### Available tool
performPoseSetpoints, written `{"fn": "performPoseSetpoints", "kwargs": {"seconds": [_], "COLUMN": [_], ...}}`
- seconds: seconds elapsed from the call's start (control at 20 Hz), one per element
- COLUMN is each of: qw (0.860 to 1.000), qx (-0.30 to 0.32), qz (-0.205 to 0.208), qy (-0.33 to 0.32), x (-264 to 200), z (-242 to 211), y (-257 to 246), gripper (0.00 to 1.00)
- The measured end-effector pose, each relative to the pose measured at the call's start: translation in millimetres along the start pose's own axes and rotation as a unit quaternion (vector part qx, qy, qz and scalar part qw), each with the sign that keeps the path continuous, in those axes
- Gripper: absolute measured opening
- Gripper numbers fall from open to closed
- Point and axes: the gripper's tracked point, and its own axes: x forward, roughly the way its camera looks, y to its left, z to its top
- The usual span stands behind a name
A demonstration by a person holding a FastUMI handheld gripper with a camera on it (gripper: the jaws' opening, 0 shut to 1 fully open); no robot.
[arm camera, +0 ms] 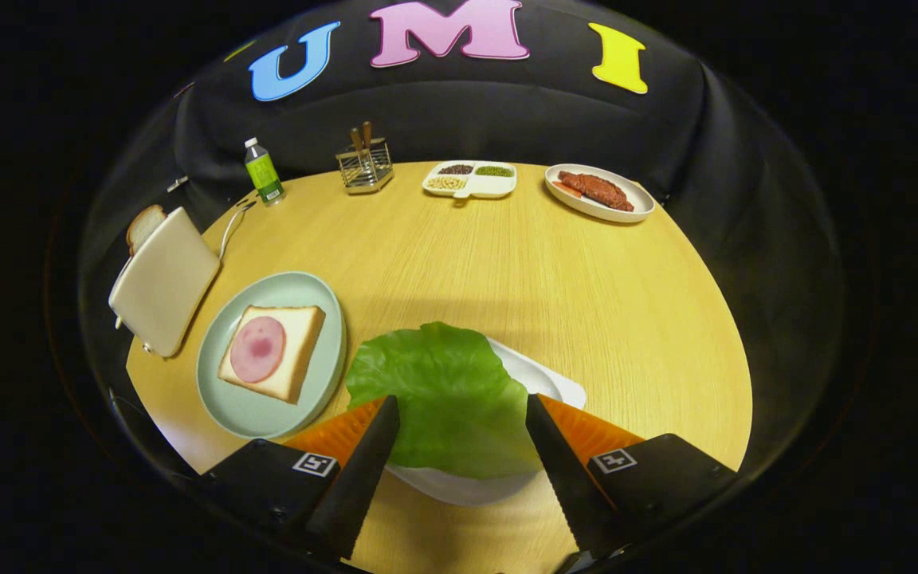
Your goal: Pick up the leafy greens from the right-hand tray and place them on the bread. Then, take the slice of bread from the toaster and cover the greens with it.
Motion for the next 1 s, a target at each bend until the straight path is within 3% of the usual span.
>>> {"fn": "performPoseSetpoints", "kwargs": {"seconds": [0.35, 0.55, 0.6, 0.8, 0.9, 1.0], "qw": [0.999, 0.999, 0.999, 0.999, 0.999, 0.999], "qx": [-0.003, -0.032, -0.035, -0.031, -0.028, -0.042], "qz": [0.020, 0.008, 0.008, 0.014, 0.021, 0.024], "qy": [0.030, 0.026, 0.022, 0.022, 0.018, 0.016], "x": [13.9, 16.0, 14.9, 16.3, 16.7, 17.0], "z": [-15.2, -18.7, -17.6, -16.9, -17.0, -17.4], "y": [-1.3, -6.7, -7.0, -11.3, -11.0, -14.2], "gripper": [0.95, 0.90, 0.81, 0.72, 0.44, 0.40]}}
